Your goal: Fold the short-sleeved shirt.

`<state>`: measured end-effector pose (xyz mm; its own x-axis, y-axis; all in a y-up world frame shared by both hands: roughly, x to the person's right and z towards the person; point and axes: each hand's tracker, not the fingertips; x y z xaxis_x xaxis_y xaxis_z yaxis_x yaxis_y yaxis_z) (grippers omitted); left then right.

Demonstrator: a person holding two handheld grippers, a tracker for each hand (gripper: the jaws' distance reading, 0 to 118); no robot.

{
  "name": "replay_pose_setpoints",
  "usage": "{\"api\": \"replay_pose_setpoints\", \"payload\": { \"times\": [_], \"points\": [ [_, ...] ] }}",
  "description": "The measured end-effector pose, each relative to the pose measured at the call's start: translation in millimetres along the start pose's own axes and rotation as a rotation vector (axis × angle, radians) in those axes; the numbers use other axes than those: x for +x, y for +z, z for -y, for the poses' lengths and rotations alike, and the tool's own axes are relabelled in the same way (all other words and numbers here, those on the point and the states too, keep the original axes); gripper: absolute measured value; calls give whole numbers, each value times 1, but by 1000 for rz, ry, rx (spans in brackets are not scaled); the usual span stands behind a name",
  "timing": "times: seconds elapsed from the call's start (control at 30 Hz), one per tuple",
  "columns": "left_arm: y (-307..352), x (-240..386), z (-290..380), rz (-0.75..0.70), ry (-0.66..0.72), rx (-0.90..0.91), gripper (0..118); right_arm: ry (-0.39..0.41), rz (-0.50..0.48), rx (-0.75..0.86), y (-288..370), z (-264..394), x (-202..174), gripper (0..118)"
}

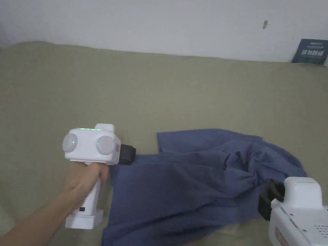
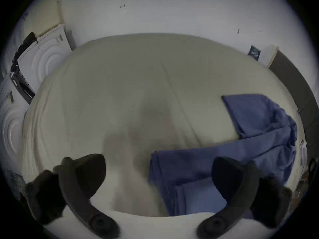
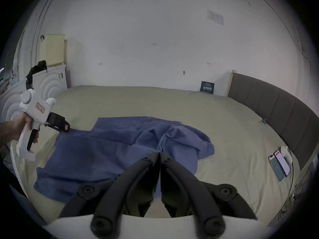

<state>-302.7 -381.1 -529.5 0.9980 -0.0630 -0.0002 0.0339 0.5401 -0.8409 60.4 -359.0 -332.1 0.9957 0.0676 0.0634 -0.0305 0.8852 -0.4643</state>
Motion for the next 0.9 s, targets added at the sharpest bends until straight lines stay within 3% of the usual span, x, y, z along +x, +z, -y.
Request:
{"api": "replay_pose_setpoints", "payload": {
  "times": [0.07, 0.2, 0.23, 0.27, 0.3, 0.33, 0.4, 0.5, 0.67, 0.83, 0.87, 0.9],
  "points": [
    [-2, 11, -1, -81, -58, -8, 101, -5, 1, -14, -3, 4, 3, 7],
    [12, 23, 5, -31, -72, -24, 92, -10, 6, -24, -2, 8, 9, 7],
    [11, 21, 3, 45, -60, -39, 77, -9, 10, -29, -2, 7, 11, 7],
    [15, 25, 4, 85, -59, -49, 53, -11, 10, -31, -2, 7, 14, 7],
    [19, 33, 6, 61, -69, -41, 22, -27, 9, -34, -2, 6, 19, 7],
    [20, 40, 8, 3, -111, -31, 10, -44, 15, -41, -3, 4, 24, 7],
    [10, 37, 11, 8, -144, -27, 9, -70, 30, -46, -7, -1, 39, 7],
    [8, 26, 8, 51, -53, -38, 9, -98, 54, -66, -22, -16, 69, 7],
    [5, 17, 14, 94, -37, -21, 9, -122, 79, -213, -86, -36, 127, 7],
    [3, 15, 19, 117, 8, 0, 9, -195, 77, -332, -138, -45, 150, 7],
    [3, 15, 19, 120, 4, 3, 9, -210, 71, -349, -142, -45, 150, 9],
    [2, 15, 19, 123, -2, 2, 9, -211, 68, -381, -148, -45, 152, 19]
  ]
}}
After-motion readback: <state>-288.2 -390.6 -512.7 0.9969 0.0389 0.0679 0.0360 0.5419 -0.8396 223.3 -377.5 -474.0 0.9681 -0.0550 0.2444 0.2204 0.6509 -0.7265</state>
